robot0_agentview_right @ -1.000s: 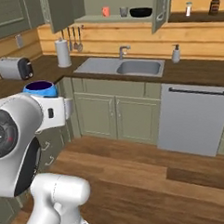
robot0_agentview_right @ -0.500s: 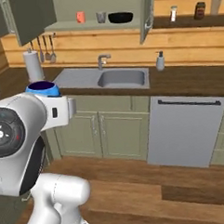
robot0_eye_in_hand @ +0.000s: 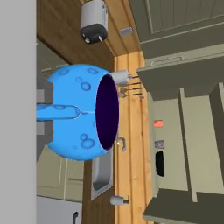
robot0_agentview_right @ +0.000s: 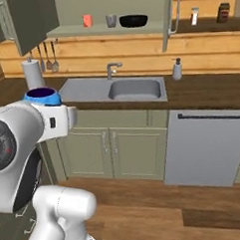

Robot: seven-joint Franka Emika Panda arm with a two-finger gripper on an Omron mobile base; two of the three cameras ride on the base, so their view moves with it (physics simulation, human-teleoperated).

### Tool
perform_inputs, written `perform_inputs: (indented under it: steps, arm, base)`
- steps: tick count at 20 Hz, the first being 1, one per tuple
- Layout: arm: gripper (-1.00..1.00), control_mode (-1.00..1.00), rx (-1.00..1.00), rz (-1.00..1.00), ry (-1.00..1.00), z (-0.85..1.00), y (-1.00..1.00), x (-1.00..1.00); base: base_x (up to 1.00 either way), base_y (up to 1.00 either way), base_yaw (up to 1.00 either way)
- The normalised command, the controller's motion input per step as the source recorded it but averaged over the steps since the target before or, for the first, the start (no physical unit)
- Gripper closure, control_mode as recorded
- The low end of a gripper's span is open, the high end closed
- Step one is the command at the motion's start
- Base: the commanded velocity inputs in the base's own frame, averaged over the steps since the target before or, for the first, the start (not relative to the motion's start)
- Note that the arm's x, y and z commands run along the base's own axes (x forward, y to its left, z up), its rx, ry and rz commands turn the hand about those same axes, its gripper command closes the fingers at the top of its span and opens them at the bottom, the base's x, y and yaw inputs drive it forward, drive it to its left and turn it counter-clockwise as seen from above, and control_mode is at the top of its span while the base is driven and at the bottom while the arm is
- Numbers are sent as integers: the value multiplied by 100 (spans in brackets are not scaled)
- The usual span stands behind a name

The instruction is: Gather all objects into one cabinet and sort the glasses and bowls to opposite sides.

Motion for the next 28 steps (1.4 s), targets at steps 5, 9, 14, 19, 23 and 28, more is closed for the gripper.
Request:
perform_inputs:
  steps: [5,9,14,19,23,28]
  arm:
    - [100,100,0,0,0,0,0,0]
    - [100,100,0,0,0,0,0,0]
    - [100,100,0,0,0,0,0,0]
    - [100,100,0,0,0,0,0,0]
    - [100,100,0,0,0,0,0,0]
    - [100,100,0,0,0,0,0,0]
  base:
    - [95,36,-13]
    - [82,44,-15]
    - [56,37,-14]
    - [20,52,-5]
    - [35,45,0]
    - [80,21,0]
